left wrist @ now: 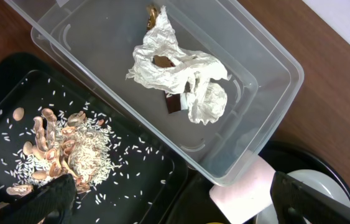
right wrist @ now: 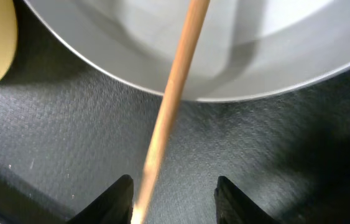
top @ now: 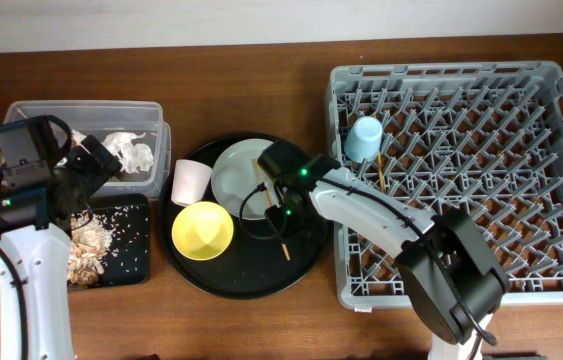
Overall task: Sort waste into correct bins and load items into the dishwasher rack
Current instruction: 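Grasp the chopsticks on the white plate with the right gripper, then insert the chopsticks upright into the rack with the right gripper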
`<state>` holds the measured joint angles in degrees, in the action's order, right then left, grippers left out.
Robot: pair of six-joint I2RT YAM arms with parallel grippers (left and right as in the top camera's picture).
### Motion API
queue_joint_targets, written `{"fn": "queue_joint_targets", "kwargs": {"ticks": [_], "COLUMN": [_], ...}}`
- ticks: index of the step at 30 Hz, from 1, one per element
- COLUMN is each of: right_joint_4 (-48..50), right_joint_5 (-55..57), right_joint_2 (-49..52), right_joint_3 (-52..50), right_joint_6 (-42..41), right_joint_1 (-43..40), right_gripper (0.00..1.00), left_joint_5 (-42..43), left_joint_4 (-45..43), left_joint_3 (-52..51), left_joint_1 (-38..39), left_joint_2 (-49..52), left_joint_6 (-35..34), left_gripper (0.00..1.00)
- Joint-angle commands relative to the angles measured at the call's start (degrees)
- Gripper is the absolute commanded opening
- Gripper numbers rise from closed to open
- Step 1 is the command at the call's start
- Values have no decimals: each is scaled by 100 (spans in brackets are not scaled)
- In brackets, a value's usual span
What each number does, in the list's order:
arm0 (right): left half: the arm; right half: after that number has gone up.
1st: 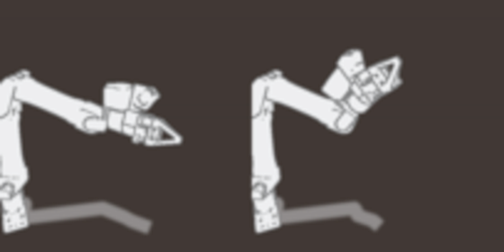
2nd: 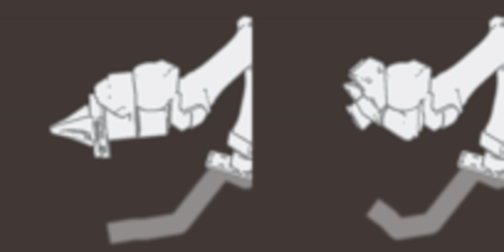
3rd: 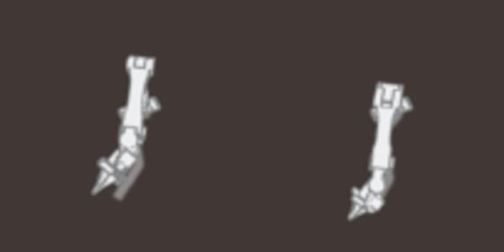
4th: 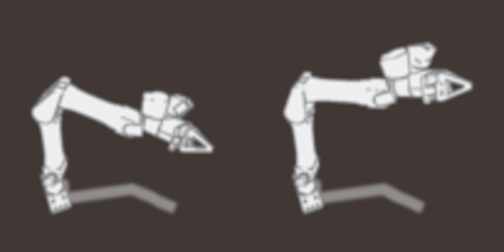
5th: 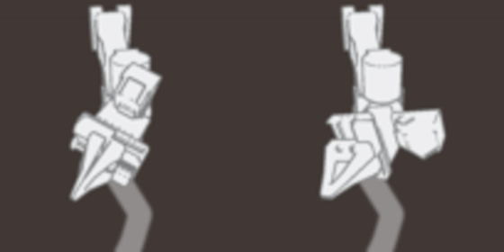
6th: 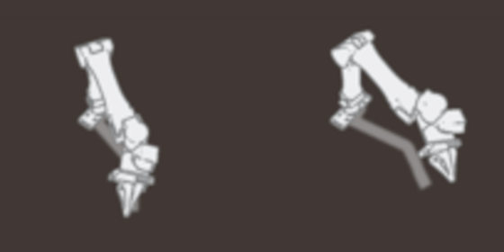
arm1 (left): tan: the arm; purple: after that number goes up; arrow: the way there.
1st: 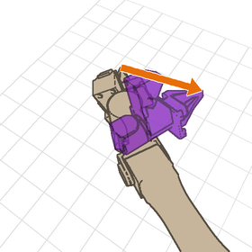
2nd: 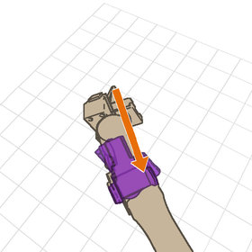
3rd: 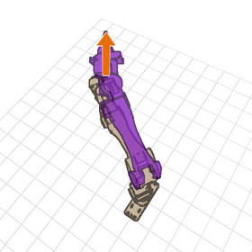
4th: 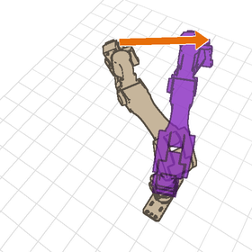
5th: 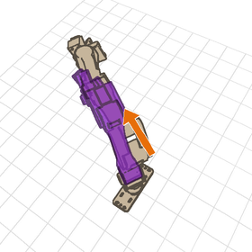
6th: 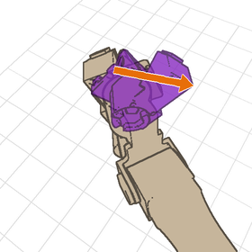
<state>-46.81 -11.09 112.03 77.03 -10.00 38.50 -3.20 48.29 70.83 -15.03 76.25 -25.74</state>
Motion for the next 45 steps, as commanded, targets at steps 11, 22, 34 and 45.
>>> {"fn": "queue_joint_targets", "kwargs": {"ticks": [11, 22, 34, 45], "right_joint_4": [-85, -2267, -2726, -2238], "right_joint_5": [-212, 1003, 1305, 1311], "right_joint_2": [-330, -1051, -1056, -1038], "right_joint_3": [168, 1705, 1635, 1069], "right_joint_6": [-400, -382, 225, 680], "right_joint_1": [4, -1263, -3263, -3477], "right_gripper": [10, 4, 4, 5], "left_joint_5": [26, 26, 26, 26], "left_joint_4": [2, 2, 2, 2], "left_joint_3": [52, 52, 52, 52], "left_joint_1": [-20, -20, -20, -20], "left_joint_2": [-61, -61, -61, -61], "left_joint_6": [33, 33, 33, 33], "left_gripper": [99, 99, 99, 99]}}
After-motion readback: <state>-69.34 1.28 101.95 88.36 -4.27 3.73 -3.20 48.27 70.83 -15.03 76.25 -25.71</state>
